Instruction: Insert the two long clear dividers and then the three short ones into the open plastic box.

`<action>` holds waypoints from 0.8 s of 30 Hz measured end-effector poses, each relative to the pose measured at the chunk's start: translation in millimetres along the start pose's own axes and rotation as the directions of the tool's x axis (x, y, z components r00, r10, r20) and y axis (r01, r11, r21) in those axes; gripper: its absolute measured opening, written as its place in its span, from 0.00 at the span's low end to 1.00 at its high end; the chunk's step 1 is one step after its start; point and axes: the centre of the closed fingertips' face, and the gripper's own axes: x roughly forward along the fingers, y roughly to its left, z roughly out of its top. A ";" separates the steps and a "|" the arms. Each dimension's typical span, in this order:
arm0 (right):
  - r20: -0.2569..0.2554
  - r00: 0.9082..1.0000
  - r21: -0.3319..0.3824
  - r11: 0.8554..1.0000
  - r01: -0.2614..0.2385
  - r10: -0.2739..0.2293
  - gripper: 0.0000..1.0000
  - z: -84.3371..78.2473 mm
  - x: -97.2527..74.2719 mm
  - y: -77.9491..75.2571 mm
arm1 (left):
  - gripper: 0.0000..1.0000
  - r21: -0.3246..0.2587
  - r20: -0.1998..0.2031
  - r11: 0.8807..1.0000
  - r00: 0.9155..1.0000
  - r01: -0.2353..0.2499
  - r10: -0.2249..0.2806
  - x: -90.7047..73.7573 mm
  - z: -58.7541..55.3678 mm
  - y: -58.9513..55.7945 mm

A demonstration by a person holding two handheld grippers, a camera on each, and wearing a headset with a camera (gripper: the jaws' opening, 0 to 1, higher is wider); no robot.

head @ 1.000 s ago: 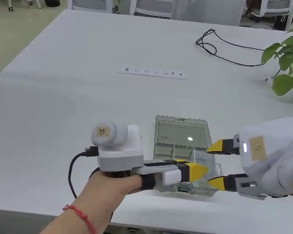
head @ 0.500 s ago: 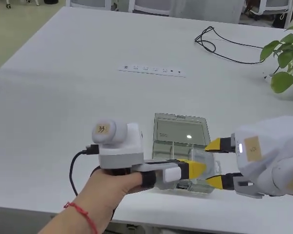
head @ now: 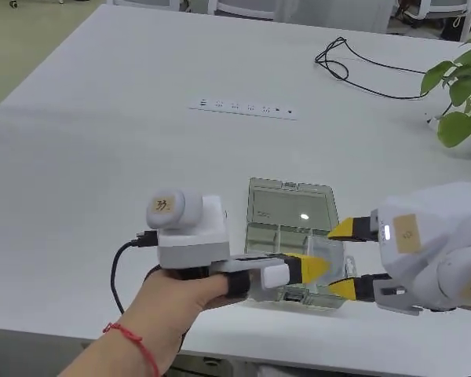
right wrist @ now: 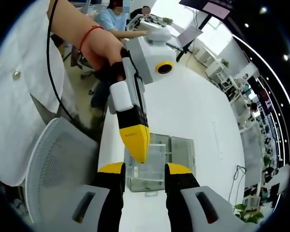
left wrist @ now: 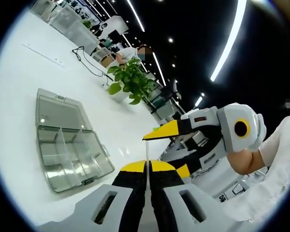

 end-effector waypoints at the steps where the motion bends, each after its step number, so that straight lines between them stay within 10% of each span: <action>1: 0.001 1.000 0.000 1.000 0.001 -0.001 0.34 -0.2 -0.1 -0.8 | 0.00 -0.006 -0.005 1.000 1.000 0.001 -0.001 -0.6 -0.4 0.0; 12: 0.131 0.988 0.155 0.982 -0.106 0.085 0.32 4.3 -12.4 -9.7 | 0.00 0.212 -0.072 0.977 0.997 0.033 -0.018 -5.3 -3.0 -1.4; 24: 0.269 0.931 0.216 0.927 -0.307 0.246 0.19 11.9 -22.4 -6.3 | 0.00 0.503 -0.158 0.848 0.982 0.167 -0.100 -9.9 -10.3 -22.8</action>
